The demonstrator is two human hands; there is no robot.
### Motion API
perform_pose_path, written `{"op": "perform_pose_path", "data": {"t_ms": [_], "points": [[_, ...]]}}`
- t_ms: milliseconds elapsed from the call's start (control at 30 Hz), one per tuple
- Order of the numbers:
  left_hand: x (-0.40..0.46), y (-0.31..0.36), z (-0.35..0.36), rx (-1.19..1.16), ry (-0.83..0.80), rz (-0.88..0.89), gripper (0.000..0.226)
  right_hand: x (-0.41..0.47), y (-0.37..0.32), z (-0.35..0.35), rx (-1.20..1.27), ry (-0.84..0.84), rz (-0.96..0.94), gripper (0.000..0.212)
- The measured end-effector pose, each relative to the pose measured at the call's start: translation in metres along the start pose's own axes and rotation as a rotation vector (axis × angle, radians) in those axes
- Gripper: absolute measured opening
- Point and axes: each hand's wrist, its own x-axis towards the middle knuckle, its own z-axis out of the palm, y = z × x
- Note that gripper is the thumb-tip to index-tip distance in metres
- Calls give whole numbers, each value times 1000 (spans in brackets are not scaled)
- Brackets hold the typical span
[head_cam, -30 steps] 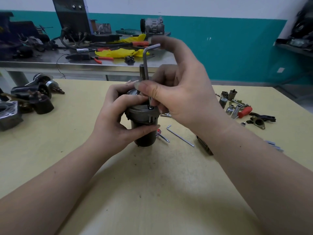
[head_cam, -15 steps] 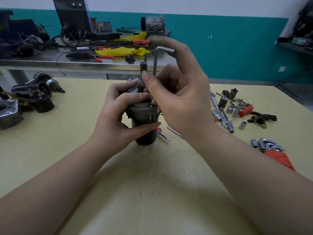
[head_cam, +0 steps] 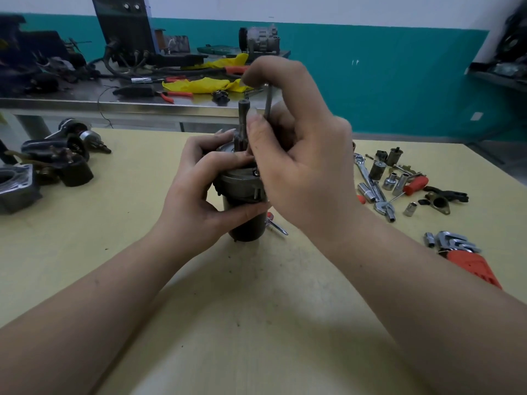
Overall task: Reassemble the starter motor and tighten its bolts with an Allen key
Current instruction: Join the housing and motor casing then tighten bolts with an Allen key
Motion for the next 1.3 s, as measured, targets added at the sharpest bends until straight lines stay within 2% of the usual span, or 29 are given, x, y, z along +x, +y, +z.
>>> {"op": "perform_pose_path", "data": {"t_ms": [133,267,433,533,667,733,833,900,1033,1133,1233,1300], "points": [[-1,-3,1,-15,9,14,59,14,-8,-14,246,-163,152,11],[0,-4,1,-29,4,5,61,23,-11,-19,305,-155,173,24],[0,-6,2,15,4,41,59,35,-14,-16,123,-106,163,33],[-1,-7,5,31,0,77,59,35,-16,-6,-109,-49,119,36],[-1,-9,7,40,-3,102,64,32,-16,2,-318,37,113,28],[0,-10,6,20,-1,101,63,30,-12,0,-224,12,142,24],[1,-9,5,-17,6,88,65,28,-9,-13,110,-170,218,30],[2,-9,5,-25,6,69,65,26,-8,-20,220,-269,245,30],[2,-7,4,-15,-6,41,59,32,-10,-34,244,-202,118,20],[2,-1,5,-49,-1,-5,63,37,-10,-51,63,-258,2,5],[3,6,8,-63,36,-51,54,28,-3,-61,-193,-417,26,2],[4,9,9,-54,56,-48,52,16,2,-59,-265,-475,68,4]]}}
